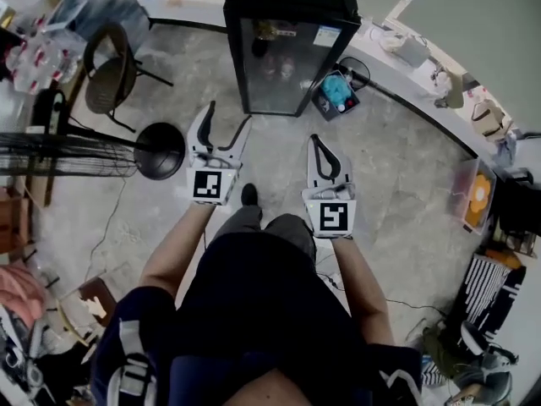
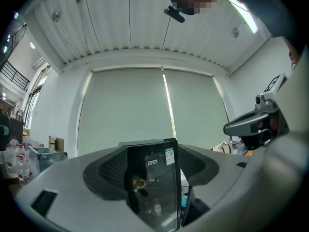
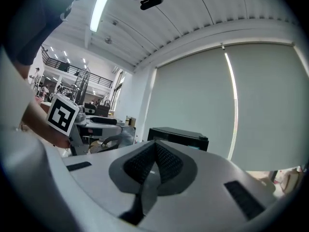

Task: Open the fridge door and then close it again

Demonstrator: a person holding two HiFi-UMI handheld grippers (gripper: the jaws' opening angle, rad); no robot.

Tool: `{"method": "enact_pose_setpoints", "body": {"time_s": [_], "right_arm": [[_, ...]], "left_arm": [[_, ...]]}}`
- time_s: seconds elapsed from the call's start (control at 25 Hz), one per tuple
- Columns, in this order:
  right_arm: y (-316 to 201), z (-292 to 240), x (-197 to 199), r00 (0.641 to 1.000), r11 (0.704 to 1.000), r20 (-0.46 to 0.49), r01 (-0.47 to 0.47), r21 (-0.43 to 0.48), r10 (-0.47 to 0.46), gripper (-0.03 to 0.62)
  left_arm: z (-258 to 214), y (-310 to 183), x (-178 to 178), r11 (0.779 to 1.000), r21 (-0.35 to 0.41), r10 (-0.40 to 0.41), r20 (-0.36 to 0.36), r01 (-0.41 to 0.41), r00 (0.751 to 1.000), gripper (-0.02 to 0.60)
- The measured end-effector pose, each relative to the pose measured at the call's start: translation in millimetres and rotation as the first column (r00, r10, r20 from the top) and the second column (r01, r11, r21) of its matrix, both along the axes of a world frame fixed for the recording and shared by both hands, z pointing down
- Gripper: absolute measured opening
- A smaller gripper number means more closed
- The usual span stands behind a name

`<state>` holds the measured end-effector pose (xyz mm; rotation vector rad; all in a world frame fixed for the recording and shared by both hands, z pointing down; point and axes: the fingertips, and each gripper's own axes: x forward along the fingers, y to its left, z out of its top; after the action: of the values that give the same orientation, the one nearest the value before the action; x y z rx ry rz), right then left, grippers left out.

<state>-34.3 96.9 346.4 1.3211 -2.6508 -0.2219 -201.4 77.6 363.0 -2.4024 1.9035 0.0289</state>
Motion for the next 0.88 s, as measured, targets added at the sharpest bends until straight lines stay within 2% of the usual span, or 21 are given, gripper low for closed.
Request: {"method": "enact_pose_setpoints", "body": {"time_s": [0.24, 0.44, 0.6, 0.88], "right_arm": [[-58, 17, -13, 1.000, 0.999, -0.024, 0.007, -0.040, -0.008, 0.018], [-92, 31, -17, 0.998, 0.996, -0.043, 0.048, -0.069, -0.051, 0.018], [-116, 33, -20, 0.996, 0.994, -0.021, 0.080, -0.075, -0.082, 0.018], [-143, 54, -30, 0.993, 0.986, -0.035, 0.109, -0.124, -0.115, 0.018]], "left_arm": [[47, -76, -26, 0.997, -0.071, -0.012, -0.010, 0.011, 1.000, 0.316], [84, -129, -46, 0.990, -0.131, -0.065, -0.029, 0.060, 0.997, 0.316], [111, -170, -56, 0.980, -0.175, -0.106, -0.033, 0.099, 0.994, 0.316], [145, -229, -76, 0.971, -0.206, -0.129, -0.033, 0.120, 0.991, 0.316]]}}
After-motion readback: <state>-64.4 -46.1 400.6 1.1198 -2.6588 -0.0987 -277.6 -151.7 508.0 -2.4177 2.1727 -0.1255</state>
